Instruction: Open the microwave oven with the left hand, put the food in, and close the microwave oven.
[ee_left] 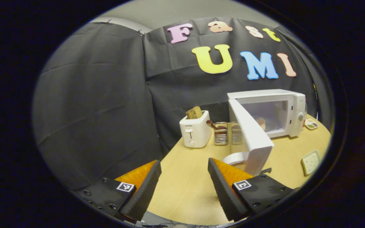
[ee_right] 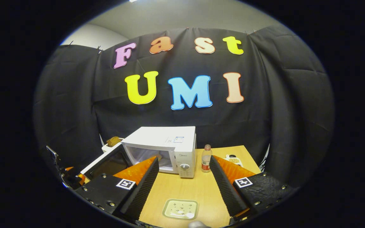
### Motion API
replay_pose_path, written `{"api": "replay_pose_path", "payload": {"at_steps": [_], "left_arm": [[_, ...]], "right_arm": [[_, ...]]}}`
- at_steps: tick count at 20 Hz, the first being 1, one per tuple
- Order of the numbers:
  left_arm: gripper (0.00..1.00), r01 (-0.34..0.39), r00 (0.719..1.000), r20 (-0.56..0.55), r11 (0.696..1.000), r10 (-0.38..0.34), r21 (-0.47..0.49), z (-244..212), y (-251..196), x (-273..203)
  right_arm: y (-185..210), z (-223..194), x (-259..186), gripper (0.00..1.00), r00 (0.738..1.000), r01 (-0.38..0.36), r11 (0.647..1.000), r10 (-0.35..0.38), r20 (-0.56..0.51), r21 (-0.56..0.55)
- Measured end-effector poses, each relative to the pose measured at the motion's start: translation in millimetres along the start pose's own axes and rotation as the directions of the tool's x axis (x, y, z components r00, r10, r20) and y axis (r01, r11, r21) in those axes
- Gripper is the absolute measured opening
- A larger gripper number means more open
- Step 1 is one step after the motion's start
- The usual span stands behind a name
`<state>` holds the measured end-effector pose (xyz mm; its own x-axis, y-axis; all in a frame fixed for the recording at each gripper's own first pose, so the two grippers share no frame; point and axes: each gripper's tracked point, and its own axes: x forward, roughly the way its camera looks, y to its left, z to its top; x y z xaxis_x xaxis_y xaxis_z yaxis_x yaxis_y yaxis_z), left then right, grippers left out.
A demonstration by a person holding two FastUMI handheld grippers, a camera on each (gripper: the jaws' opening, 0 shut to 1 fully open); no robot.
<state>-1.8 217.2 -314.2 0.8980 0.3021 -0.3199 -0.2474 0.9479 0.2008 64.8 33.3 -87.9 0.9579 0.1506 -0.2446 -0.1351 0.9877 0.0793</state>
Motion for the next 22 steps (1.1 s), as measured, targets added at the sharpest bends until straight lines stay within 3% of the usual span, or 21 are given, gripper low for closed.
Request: {"api": "replay_pose_path", "payload": {"at_steps": [7, 8, 10, 22], "left_arm": [[0.94, 0.056, 0.998, -0.009, 0.998, -0.056, 0.033, -11.4, -17.6, -0.9], [0.94, 0.067, 0.998, -0.016, 0.997, -0.067, 0.035, -13.9, -24.8, -1.3], [0.94, 0.089, 0.996, -0.016, 0.995, -0.089, 0.037, -13.2, -41.4, -5.9], [0.95, 0.286, 0.957, 0.03, 0.956, -0.288, 0.057, 18.5, -200.4, -19.3]], "right_arm": [[19.2, -18.8, 6.4, 0.98, 0.999, -0.009, 1.0, 0.009, -0.047, 0.012], [15.7, -23.2, 8.2, 0.93, 0.998, -0.002, 1.0, 0.003, -0.057, 0.009], [11.5, -24.0, 6.9, 0.98, 0.998, -0.003, 1.0, 0.004, -0.066, 0.025], [-45.9, -25.8, -14.3, 0.98, 0.996, 0.061, 0.998, -0.059, -0.073, 0.033]]}}
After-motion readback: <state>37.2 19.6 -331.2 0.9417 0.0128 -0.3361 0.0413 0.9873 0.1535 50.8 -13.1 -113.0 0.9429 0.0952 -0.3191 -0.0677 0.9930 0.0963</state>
